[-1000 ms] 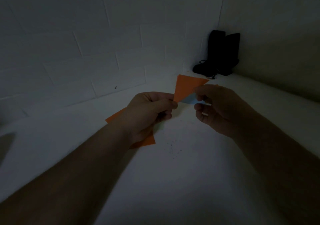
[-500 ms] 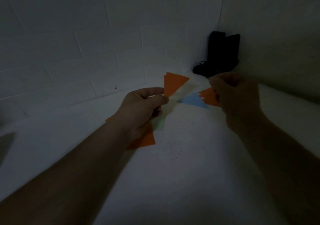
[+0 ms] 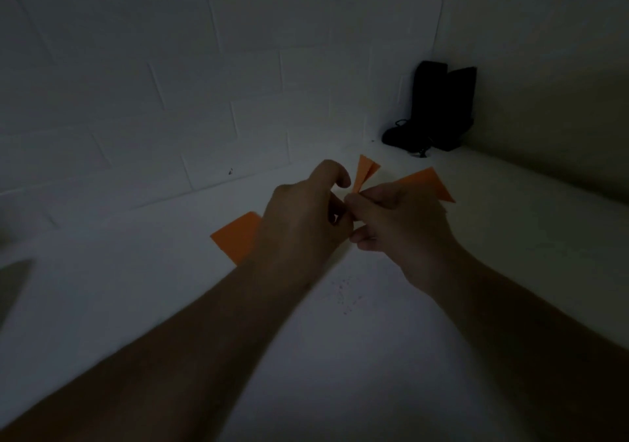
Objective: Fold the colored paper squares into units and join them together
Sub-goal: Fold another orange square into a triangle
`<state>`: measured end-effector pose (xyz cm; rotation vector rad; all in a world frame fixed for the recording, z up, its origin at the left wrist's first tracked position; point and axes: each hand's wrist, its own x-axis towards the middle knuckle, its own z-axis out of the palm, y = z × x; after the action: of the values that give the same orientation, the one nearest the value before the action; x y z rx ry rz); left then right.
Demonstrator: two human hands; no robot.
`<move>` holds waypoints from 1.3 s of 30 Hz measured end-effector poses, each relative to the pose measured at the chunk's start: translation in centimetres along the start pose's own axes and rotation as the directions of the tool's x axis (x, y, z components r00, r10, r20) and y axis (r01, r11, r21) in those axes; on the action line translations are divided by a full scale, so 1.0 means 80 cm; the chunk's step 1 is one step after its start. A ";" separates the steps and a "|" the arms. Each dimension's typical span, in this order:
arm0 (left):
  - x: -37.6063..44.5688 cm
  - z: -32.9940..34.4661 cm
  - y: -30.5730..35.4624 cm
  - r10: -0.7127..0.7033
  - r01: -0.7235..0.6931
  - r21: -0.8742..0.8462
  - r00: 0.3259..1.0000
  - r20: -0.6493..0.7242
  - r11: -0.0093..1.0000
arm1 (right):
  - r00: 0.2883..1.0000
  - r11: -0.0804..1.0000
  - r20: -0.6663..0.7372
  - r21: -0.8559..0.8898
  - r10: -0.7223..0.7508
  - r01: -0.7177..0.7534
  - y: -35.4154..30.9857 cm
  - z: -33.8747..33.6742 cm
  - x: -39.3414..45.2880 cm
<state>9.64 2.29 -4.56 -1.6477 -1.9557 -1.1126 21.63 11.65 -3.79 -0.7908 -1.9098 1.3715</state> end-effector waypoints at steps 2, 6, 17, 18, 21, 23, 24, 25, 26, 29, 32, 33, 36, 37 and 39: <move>-0.001 0.000 0.000 0.025 -0.025 -0.032 1.000 0.007 0.999 | 1.000 0.999 -0.026 0.032 0.009 -0.009 0.001 -0.001 0.002; -0.003 0.001 0.001 0.055 -0.051 -0.100 0.998 0.039 0.994 | 0.995 0.999 -0.090 0.047 0.032 -0.028 0.003 -0.009 0.011; 0.014 -0.015 -0.016 -0.547 0.575 -0.549 0.803 0.238 0.606 | 0.971 0.983 0.239 -0.183 0.010 0.035 0.020 -0.052 0.030; 0.015 -0.014 -0.017 -0.539 0.566 -0.570 0.808 0.239 0.596 | 0.971 0.973 0.238 -0.225 0.006 0.049 0.022 -0.052 0.031; 0.014 -0.012 -0.020 -0.514 0.547 -0.598 0.821 0.249 0.586 | 0.976 0.932 0.215 -0.343 -0.046 0.120 0.024 -0.054 0.032; 0.012 -0.012 -0.019 -0.478 0.545 -0.620 0.828 0.292 0.565 | 0.972 0.902 0.224 -0.399 -0.075 0.161 0.020 -0.055 0.030; 0.011 -0.012 -0.018 -0.456 0.542 -0.637 0.832 0.315 0.549 | 0.968 0.891 0.235 -0.416 -0.088 0.182 0.019 -0.055 0.028; 0.010 -0.012 -0.017 -0.435 0.539 -0.645 0.837 0.333 0.542 | 0.964 0.883 0.247 -0.425 -0.100 0.201 0.018 -0.056 0.027; 0.009 -0.011 -0.017 -0.419 0.535 -0.641 0.841 0.341 0.551 | 0.961 0.879 0.255 -0.427 -0.109 0.213 0.017 -0.055 0.026; 0.007 -0.008 -0.022 -0.378 0.506 -0.613 0.862 0.337 0.607 | 0.963 0.889 0.252 -0.415 -0.093 0.194 0.016 -0.055 0.025; 0.005 -0.004 -0.027 -0.357 0.470 -0.583 0.883 0.307 0.662 | 0.964 0.896 0.259 -0.410 -0.064 0.170 0.016 -0.057 0.026; 0.005 -0.004 -0.027 -0.349 0.462 -0.579 0.887 0.302 0.672 | 0.963 0.896 0.262 -0.409 -0.069 0.175 0.016 -0.058 0.026; 0.005 -0.002 -0.028 -0.349 0.449 -0.563 0.894 0.283 0.694 | 0.968 0.893 0.233 -0.409 -0.095 0.186 0.015 -0.058 0.024; 0.005 -0.001 -0.029 -0.353 0.444 -0.557 0.896 0.269 0.702 | 0.972 0.894 0.210 -0.409 -0.104 0.184 0.014 -0.058 0.024; 0.006 0.000 -0.030 -0.365 0.439 -0.549 0.898 0.245 0.711 | 0.978 0.896 0.173 -0.405 -0.119 0.181 0.012 -0.056 0.024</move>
<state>7.24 2.58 -5.07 -1.6115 -2.2634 -2.0170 24.12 15.94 -3.28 -0.7352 -2.3713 0.9547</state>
